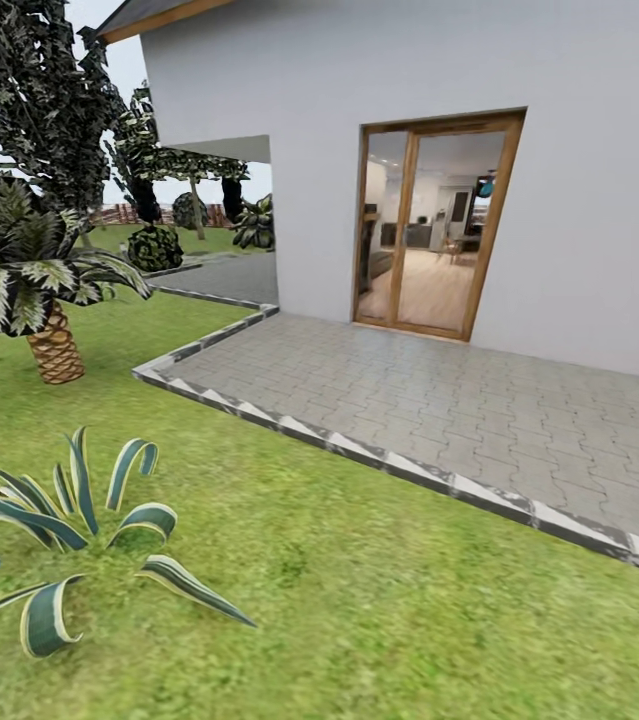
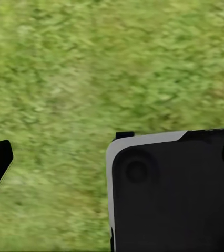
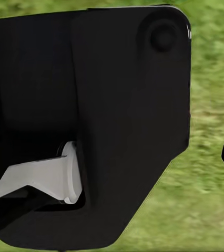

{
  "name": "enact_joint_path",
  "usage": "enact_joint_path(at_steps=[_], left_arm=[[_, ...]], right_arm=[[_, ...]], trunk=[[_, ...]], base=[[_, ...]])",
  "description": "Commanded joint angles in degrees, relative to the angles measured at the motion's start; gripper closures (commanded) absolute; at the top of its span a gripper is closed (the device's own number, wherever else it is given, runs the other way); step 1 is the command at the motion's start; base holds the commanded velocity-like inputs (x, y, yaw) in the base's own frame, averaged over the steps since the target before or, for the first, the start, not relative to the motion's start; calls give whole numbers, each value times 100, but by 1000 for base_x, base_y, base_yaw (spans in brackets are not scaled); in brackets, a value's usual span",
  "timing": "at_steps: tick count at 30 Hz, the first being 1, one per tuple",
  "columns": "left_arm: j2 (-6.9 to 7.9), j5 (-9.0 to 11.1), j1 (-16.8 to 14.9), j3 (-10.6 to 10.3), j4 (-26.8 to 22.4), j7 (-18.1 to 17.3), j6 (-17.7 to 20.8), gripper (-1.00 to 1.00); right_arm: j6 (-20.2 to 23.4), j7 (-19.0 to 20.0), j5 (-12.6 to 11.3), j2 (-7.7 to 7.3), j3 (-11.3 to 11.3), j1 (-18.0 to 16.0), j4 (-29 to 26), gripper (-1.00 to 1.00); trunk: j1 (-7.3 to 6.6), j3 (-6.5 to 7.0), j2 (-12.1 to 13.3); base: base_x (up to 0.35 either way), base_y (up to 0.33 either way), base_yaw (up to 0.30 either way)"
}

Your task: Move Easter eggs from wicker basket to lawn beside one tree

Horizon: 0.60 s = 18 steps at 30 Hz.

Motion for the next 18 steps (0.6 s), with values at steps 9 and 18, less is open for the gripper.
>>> enact_joint_path(at_steps=[9, 18], left_arm=[[2, -3, -4, -25, 4, 4, -17, -100], [2, -3, -4, -25, 4, 4, -17, -100]], right_arm=[[-8, 7, -2, 15, 0, 5, -8, -100], [-2, 7, -2, 11, -13, 6, -6, -100]], trunk=[[4, -26, -11], [4, -100, -11]], base=[[5, 283, 0], [0, 242, 0]])
